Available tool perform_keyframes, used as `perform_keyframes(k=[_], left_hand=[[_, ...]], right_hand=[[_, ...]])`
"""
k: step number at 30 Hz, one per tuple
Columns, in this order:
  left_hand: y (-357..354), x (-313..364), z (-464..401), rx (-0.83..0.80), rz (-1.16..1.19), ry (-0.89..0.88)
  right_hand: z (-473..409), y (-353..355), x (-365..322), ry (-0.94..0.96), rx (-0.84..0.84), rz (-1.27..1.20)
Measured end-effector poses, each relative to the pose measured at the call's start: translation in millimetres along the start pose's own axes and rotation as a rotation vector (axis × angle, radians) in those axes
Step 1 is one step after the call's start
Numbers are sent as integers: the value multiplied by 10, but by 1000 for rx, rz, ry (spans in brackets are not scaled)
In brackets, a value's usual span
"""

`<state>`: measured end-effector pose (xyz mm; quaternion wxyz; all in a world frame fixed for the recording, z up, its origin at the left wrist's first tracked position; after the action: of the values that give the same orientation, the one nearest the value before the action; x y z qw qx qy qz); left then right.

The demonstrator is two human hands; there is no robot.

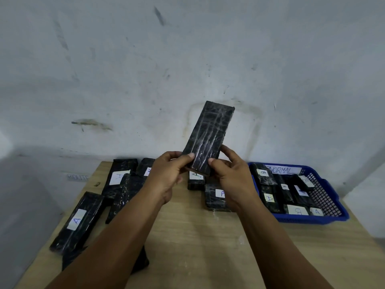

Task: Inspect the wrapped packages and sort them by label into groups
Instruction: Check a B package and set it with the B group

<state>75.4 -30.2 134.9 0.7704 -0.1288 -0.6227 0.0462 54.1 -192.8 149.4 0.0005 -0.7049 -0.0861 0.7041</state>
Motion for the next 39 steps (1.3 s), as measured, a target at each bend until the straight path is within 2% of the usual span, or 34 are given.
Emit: perform_keyframes(k=[6, 11, 18, 26, 32, 36, 39], left_hand=[[-23, 38, 15, -121, -65, -19], [-57, 151, 54, -156, -127, -58], [-24, 269, -27, -99, -142, -125], [-104, 218, 54, -222, -256, -126], [-84, 421, 15, -157, -259, -297], [-59, 409, 1, -175, -376, -361], [-62, 374, 36, -215, -440, -374]], right_hand=[[-20, 63, -9, -50, 15, -29], [-20, 97, 23, -47, -5, -37], [-9, 78, 2, -86, -100, 43], [-60, 140, -103, 45, -22, 17], [-18, 91, -28, 14, -121, 93], [3, 69, -110, 86, -150, 75], [-17, 107, -156, 148, -104, 145]])
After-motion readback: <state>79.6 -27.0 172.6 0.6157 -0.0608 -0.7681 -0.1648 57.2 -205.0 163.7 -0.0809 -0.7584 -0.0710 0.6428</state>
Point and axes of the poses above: each hand's wrist, its own z-axis away from the middle knuckle, its own y-axis out of the back of the hand, x = y × z, the point moved 3 cm from there along -z, towards the middle knuckle, and after that the axes turned 13 degrees about -x, right-handed, at the moved point
